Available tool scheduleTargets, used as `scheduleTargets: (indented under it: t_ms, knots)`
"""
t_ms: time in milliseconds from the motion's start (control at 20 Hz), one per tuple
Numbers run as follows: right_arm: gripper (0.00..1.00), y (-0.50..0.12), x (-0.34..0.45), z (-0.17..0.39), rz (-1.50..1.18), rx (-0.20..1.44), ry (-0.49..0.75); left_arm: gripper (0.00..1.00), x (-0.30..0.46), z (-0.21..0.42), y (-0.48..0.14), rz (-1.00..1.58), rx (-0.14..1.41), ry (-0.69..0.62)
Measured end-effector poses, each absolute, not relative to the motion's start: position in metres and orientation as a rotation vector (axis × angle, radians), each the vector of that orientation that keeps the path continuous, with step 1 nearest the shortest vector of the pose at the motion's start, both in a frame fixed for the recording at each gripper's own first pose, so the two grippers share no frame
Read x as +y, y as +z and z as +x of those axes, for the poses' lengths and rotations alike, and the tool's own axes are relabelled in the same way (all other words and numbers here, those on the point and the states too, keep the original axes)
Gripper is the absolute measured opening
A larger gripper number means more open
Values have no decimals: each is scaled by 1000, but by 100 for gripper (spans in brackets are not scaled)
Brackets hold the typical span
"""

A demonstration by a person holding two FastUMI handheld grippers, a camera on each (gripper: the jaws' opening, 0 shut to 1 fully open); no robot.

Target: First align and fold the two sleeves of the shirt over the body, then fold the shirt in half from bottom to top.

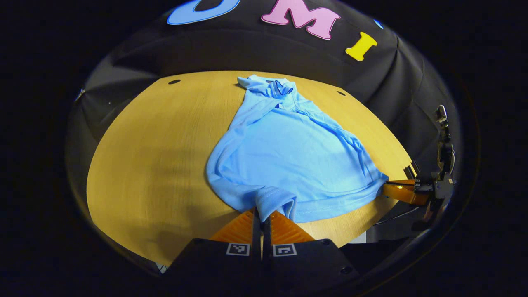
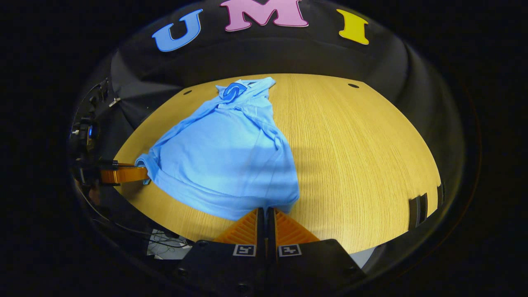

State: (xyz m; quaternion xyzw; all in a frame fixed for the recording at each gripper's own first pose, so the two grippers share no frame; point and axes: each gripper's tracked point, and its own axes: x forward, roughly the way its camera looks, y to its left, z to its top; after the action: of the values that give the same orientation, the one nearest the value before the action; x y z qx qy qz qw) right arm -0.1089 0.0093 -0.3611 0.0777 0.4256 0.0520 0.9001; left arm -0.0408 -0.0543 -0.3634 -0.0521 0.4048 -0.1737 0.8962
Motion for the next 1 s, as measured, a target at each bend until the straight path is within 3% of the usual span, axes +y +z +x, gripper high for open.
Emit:
scheduleTargets:
  t_ms: [400, 850, 900, 1000]
  knots:
    - [5, -309, 12, -53, 264, 725, 110, 6, -65, -11, -314, -180, 736, -329]
    - [5, -278, 0, 79, 370, 532, 77, 6, -86, 64, -271, -214, 616, -302]
    - [5, -273, -2, 93, 370, 513, 76, 1, -87, 76, -265, -222, 599, -293]
    - [5, -264, -6, 119, 363, 480, 76, 6, -90, 103, -250, -235, 559, -282]
